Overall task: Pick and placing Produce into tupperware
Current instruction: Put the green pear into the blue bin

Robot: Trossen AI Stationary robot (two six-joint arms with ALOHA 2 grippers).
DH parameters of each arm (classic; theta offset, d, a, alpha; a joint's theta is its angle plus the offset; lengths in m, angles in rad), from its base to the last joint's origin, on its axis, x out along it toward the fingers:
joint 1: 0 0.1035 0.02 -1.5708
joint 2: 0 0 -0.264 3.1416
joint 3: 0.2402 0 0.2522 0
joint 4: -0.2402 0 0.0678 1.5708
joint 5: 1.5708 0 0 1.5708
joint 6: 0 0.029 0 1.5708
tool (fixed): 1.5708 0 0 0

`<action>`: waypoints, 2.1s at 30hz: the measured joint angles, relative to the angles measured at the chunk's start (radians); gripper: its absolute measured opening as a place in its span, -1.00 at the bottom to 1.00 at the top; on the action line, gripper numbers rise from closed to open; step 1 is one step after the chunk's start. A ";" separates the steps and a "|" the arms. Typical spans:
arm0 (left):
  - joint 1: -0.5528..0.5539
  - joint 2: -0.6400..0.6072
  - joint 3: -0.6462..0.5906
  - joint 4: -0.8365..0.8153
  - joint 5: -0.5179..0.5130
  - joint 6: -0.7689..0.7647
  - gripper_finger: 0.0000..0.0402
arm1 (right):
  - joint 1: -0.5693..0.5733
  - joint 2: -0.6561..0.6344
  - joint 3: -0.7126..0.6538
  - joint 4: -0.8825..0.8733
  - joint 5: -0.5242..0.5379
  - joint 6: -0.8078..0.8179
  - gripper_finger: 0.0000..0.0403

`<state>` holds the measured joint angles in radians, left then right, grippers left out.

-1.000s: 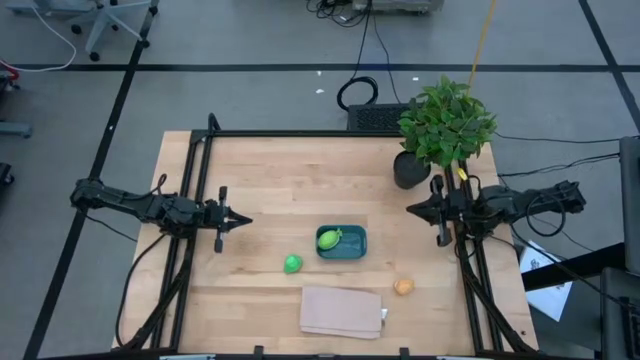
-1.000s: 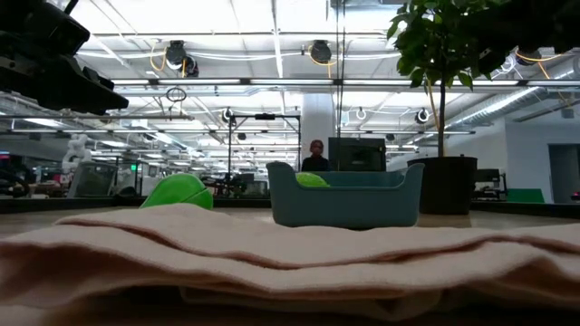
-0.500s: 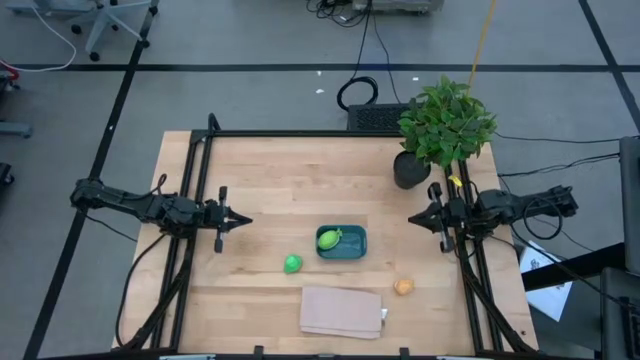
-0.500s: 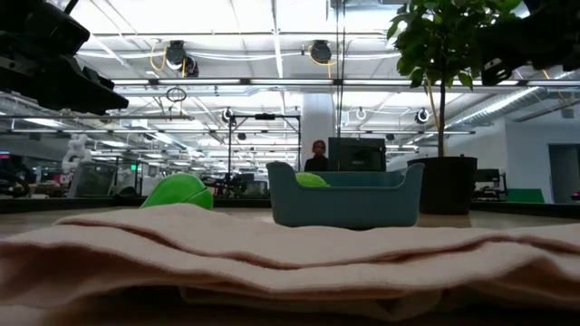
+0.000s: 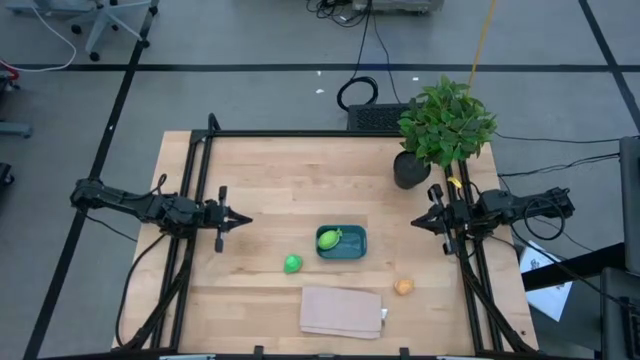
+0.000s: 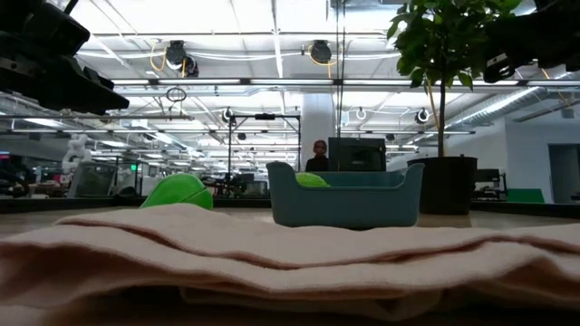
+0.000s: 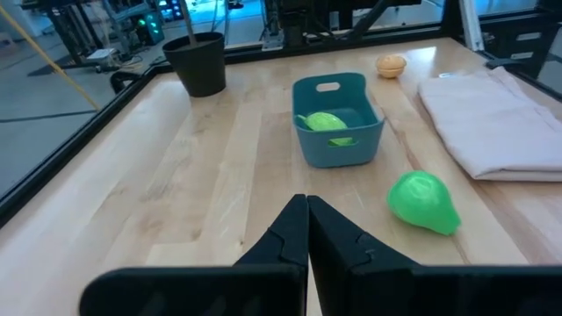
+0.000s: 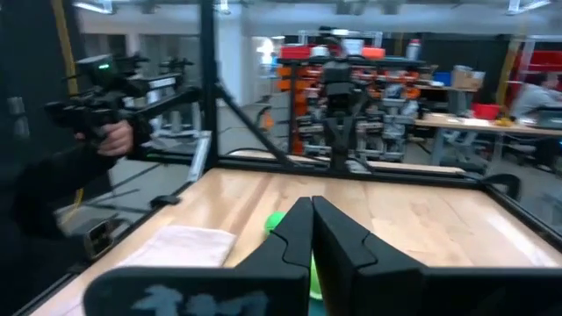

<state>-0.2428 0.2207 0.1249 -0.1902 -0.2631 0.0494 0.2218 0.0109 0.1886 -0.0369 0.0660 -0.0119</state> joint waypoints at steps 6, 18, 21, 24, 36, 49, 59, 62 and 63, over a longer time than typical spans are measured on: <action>0.000 0.000 0.000 0.000 -0.017 0.000 -0.98 | -0.001 0.000 -0.039 0.033 0.096 0.005 -1.00; 0.000 0.000 0.000 0.006 -0.020 -0.001 -0.98 | -0.045 -0.001 -0.133 0.153 0.114 0.039 -1.00; 0.000 0.000 0.000 0.006 -0.020 -0.001 -0.98 | -0.045 -0.001 -0.134 0.181 0.113 0.014 -1.00; 0.000 0.000 0.000 0.006 -0.021 -0.001 -0.98 | -0.045 0.000 -0.135 0.212 0.113 -0.017 -1.00; 0.000 0.000 -0.001 -0.023 -0.009 0.020 -0.98 | -0.045 0.000 -0.137 0.258 0.113 -0.034 -1.00; 0.000 0.002 -0.001 -0.006 0.134 -0.120 -0.98 | -0.045 0.000 -0.138 0.218 0.112 -0.034 -1.00; 0.000 0.002 -0.001 0.062 0.133 -0.124 -0.98 | -0.045 0.000 -0.138 0.219 0.112 -0.034 -1.00; 0.000 0.002 -0.001 0.133 0.133 -0.118 -0.98 | -0.045 0.000 -0.138 0.219 0.112 -0.034 -1.00; 0.000 0.002 -0.001 0.154 0.132 -0.114 -0.98 | -0.045 0.000 -0.138 0.219 0.112 -0.034 -1.00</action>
<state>-0.2428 0.2226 0.1242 -0.0365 -0.1307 -0.0642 0.1772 0.0105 0.0502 0.1822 0.1780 -0.0460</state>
